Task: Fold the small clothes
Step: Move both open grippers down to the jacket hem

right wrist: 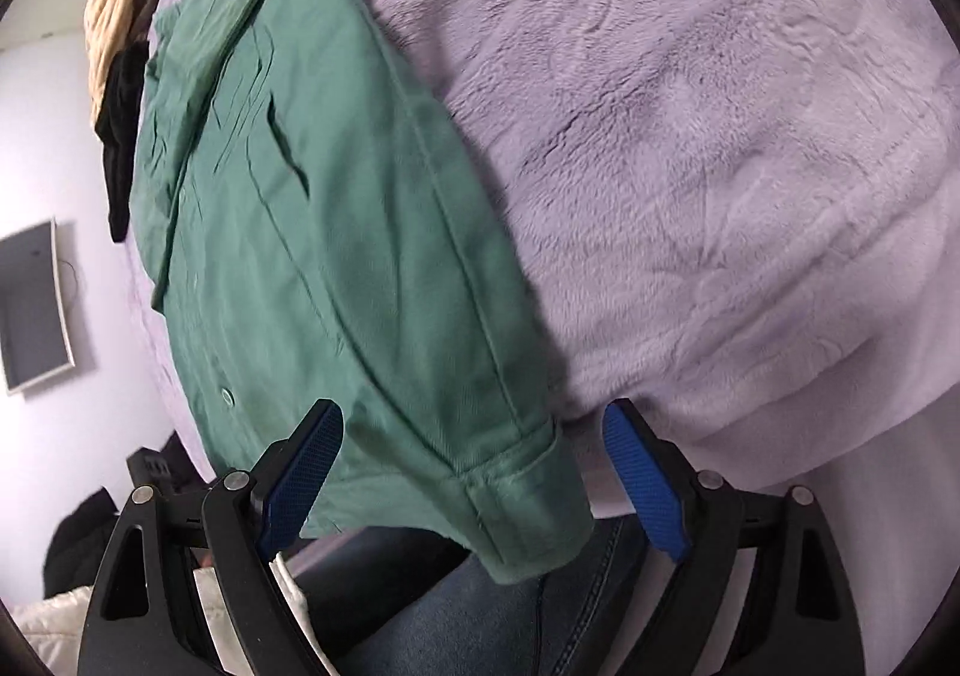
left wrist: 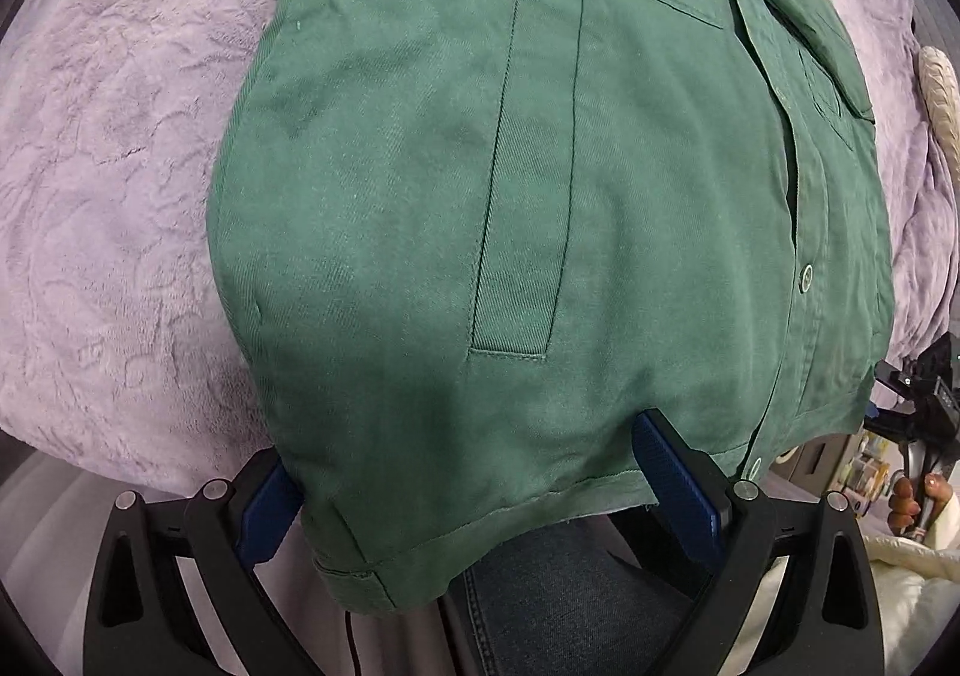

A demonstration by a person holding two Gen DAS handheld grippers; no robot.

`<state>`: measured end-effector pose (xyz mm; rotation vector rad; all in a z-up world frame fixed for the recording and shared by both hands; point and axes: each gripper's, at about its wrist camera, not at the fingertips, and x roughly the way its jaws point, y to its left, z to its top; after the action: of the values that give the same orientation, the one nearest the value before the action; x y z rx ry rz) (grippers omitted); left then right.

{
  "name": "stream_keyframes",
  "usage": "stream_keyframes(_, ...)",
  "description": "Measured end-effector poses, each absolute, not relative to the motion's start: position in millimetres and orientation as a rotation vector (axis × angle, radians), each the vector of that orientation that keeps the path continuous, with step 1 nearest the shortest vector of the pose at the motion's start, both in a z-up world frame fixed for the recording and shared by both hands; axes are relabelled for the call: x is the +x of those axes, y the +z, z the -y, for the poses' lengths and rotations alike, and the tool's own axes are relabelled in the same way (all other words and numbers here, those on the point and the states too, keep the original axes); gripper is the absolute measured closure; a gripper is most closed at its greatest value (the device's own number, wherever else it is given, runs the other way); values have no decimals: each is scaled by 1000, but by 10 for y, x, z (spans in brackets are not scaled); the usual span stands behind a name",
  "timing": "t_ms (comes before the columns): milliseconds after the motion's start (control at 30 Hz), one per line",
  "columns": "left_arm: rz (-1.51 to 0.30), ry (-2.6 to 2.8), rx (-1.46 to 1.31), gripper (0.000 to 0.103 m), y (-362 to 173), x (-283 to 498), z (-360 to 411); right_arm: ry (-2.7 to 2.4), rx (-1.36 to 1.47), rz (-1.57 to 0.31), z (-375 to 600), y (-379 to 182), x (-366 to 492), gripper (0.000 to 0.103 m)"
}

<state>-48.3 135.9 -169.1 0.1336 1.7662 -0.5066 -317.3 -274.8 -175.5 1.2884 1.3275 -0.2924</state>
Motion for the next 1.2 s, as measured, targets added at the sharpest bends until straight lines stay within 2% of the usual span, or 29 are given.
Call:
stream_keyframes(100, -1777, -496, 97, 4, -1711, -435, -1401, -227, 1328, -1350, 2669, -1832, -3081, 15)
stream_keyframes(167, -1776, -485, 98, 5, -1692, -314, -1497, -200, 1284, -1393, 2606, -1789, -3023, 40)
stream_keyframes(200, -1771, -475, 108, 14, -1685, -302, -1494, -178, 1276, -1393, 2584, -1752, -3014, 66)
stream_keyframes(233, -1763, -456, 132, 31, -1682, -293, -1501, -160, 1294, -1378, 2584, -1715, -3020, 80)
stream_keyframes(267, -1762, -459, 143, 37, -1668, -279, -1514, -136, 1326, -1351, 2592, -1680, -3021, 82)
stream_keyframes(333, -1762, -489, 127, 77, -1606, -196, -1586, -79, 1375, -1287, 2633, -1565, -3026, 84)
stream_keyframes(367, -1773, -512, 108, 87, -1572, -139, -1638, -47, 1408, -1239, 2660, -1488, -3009, 84)
stream_keyframes(400, -1787, -542, 69, 92, -1530, -99, -1674, -18, 1436, -1191, 2685, -1413, -2983, 85)
stream_keyframes(533, -1782, -622, -131, 93, -1297, 111, -1835, 83, 1501, -981, 2762, -1072, -2672, 85)
stream_keyframes(667, -1704, -642, -356, 93, -1068, 411, -1912, 133, 1516, -878, 2854, -981, -2155, 85)
stream_keyframes(867, -1557, -636, -461, 93, -886, 959, -1459, 68, 1584, -825, 3062, -1254, -1354, 85)
stream_keyframes(1033, -1519, -545, -445, 92, -1048, 1405, -1161, -124, 1718, -785, 3480, -1672, -1197, 84)
stream_keyframes(1167, -1515, -466, -376, 92, -1190, 1599, -1118, -199, 1734, -796, 3684, -1786, -1101, 76)
stream_keyframes(1200, -1521, -459, -371, 87, -1179, 1638, -1135, -201, 1723, -803, 3722, -1759, -1091, 67)
